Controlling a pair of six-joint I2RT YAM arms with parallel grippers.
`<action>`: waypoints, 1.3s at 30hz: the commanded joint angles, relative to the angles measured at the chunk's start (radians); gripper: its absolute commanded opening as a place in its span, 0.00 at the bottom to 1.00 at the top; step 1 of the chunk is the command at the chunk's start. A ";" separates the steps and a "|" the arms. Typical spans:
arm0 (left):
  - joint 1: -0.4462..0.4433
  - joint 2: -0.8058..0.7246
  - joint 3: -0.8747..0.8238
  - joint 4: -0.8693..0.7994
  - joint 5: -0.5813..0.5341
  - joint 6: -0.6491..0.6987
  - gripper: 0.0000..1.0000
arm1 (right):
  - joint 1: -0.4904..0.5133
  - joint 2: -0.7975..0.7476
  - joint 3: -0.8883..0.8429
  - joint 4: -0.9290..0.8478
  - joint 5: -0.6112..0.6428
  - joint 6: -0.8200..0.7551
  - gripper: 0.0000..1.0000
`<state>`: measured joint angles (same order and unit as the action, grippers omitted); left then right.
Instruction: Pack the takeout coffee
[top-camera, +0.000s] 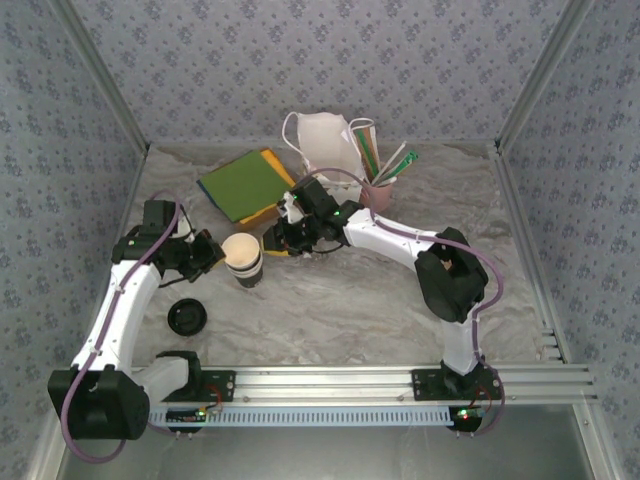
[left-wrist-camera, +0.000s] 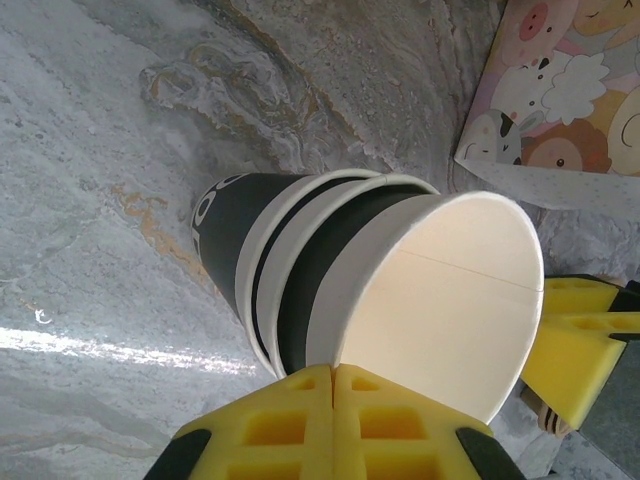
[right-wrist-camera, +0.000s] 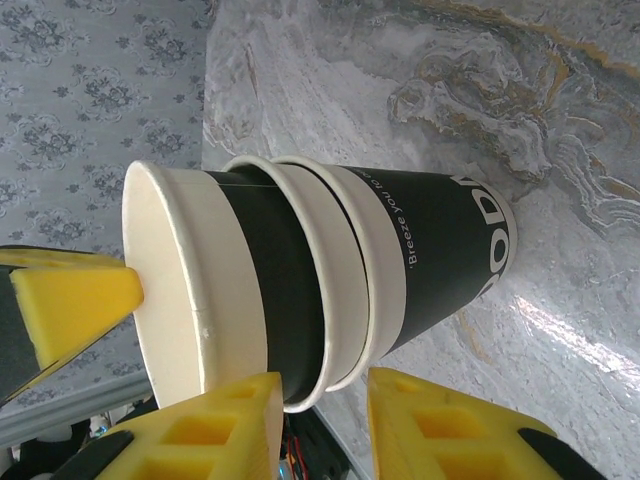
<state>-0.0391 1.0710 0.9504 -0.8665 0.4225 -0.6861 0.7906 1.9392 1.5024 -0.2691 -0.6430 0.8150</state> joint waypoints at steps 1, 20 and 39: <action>0.005 -0.022 0.077 -0.049 -0.005 0.031 0.00 | 0.002 -0.041 0.031 -0.073 0.021 -0.026 0.30; 0.002 -0.044 0.313 -0.166 -0.034 0.030 0.00 | 0.037 -0.180 0.295 -0.444 0.275 -0.287 0.53; -0.466 -0.020 0.326 -0.011 -0.259 -0.142 0.00 | -0.105 -0.609 0.029 -0.554 0.549 -0.324 1.00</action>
<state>-0.4290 1.0279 1.3033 -0.9604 0.2394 -0.7677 0.7036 1.3983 1.5776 -0.7673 -0.1478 0.4999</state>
